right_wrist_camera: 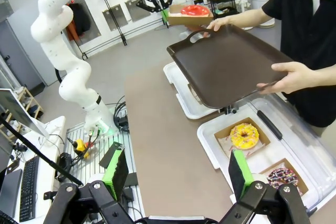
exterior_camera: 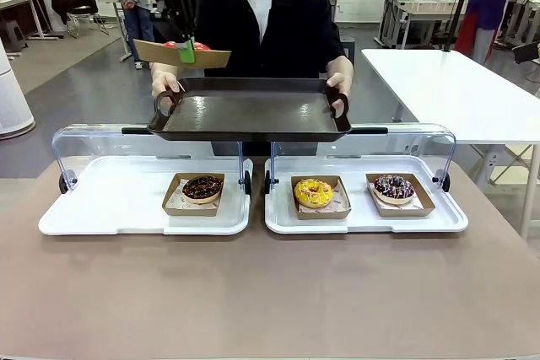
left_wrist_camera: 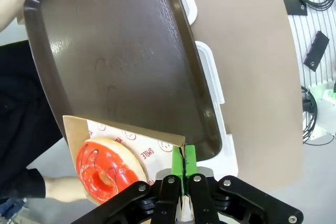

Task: Provide the desired donut to the person.
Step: Place the picked Paper togo box onto the Handle tray extended by the person.

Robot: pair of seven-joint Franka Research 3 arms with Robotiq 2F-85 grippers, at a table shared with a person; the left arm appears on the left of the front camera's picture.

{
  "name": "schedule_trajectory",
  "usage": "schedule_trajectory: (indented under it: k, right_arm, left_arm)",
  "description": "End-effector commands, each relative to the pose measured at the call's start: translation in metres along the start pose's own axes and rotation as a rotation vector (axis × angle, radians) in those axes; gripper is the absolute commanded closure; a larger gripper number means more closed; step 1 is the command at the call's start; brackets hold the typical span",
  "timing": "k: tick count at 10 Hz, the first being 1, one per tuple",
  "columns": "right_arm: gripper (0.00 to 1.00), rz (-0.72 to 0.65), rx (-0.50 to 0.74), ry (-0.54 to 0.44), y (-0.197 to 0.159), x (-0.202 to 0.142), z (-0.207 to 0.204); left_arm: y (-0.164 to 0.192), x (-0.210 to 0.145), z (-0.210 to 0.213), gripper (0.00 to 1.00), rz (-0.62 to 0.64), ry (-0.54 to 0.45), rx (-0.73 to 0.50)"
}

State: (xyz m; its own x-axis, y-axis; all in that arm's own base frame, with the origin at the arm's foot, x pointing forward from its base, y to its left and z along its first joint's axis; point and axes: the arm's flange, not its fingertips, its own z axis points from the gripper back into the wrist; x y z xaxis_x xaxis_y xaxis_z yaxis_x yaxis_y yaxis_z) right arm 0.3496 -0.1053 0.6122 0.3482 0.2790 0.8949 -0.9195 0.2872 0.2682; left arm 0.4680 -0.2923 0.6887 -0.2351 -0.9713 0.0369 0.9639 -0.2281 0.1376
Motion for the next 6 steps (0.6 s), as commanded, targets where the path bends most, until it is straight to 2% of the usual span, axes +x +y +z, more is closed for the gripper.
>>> schedule_trajectory:
  k: [1,3,6]
  right_arm:
    - [0.0,0.016,0.009,-0.019,-0.001,0.001,0.0]
    - [0.0,0.016,0.009,-0.019,-0.001,0.001,0.0]
    - [0.0,0.016,0.009,-0.019,-0.001,0.001,0.0]
  left_arm:
    - [0.021,0.012,-0.005,0.99,0.015,0.03,-0.02]
    - [0.028,0.017,-0.037,0.99,0.034,0.04,-0.016]
    - [0.028,0.022,-0.072,0.99,0.127,0.032,-0.007]
